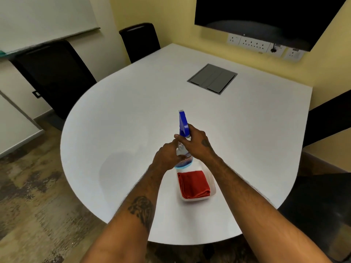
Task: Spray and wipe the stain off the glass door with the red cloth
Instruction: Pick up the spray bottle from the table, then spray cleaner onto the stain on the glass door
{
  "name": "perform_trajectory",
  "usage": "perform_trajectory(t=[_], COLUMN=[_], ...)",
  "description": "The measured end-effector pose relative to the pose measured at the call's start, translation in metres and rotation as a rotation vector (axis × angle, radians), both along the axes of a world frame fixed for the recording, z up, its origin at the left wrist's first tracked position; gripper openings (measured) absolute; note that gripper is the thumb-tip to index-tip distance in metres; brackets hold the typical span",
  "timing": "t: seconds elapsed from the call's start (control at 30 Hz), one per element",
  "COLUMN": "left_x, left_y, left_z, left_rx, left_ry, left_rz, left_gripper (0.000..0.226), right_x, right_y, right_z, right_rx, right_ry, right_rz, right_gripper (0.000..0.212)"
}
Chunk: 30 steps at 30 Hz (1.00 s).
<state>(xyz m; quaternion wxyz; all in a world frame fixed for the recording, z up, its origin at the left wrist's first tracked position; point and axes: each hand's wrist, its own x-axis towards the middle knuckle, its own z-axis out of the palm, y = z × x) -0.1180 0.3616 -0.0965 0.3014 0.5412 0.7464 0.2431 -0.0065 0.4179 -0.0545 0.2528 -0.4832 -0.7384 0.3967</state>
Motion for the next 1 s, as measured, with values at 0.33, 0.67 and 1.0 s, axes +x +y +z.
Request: perform_trajectory(t=[0.33, 0.67, 1.0], left_x=[-0.040, -0.043, -0.019], left_y=[-0.078, -0.175, -0.309], left_z=[0.065, 0.129, 0.168], left_rx=[0.044, 0.085, 0.126], left_ry=[0.168, 0.341, 0.378], left_rz=[0.157, 0.430, 0.752], left_gripper=[0.070, 0.062, 0.059], right_x=[-0.037, -0.067, -0.090], right_y=[-0.058, -0.121, -0.230], right_z=[0.071, 0.131, 0.168], right_rx=[0.128, 0.226, 0.300], right_ry=[0.054, 0.150, 0.287], right_rz=[0.213, 0.469, 0.830], right_gripper=[0.050, 0.039, 0.037])
